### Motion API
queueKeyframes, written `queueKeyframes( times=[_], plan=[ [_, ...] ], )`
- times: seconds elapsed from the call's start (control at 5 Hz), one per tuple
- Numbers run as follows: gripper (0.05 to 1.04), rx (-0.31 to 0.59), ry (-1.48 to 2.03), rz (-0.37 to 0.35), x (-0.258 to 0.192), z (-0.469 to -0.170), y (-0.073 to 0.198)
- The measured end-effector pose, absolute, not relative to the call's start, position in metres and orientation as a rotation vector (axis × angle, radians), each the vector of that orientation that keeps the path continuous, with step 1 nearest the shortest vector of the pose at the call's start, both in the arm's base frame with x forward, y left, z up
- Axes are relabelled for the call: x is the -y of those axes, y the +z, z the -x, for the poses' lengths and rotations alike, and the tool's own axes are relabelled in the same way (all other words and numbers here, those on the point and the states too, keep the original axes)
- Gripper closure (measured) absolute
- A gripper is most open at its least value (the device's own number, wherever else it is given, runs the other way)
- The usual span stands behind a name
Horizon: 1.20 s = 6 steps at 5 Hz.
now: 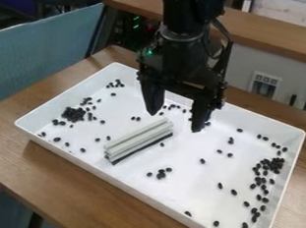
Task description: Sweep into pile
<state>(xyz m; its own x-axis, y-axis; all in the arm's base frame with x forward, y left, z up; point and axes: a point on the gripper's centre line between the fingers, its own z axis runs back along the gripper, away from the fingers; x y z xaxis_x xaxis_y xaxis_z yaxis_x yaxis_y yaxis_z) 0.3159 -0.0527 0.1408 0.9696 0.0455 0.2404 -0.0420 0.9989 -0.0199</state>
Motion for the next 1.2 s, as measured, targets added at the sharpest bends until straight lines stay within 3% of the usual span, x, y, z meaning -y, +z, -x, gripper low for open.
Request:
queueKeyframes(
  times=[0.2, 0.4, 0.8, 1.2],
  plan=[
    [0.082, 0.213, 0.028, 0.016, 0.054, -0.314, 0.131],
    [0.082, 0.195, -0.154, 0.019, 0.028, -0.315, 0.120],
    [0.082, 0.058, -0.341, -0.037, -0.027, -0.323, 0.089],
    [0.083, 0.034, -0.471, -0.054, -0.046, -0.338, 0.050]
  ],
)
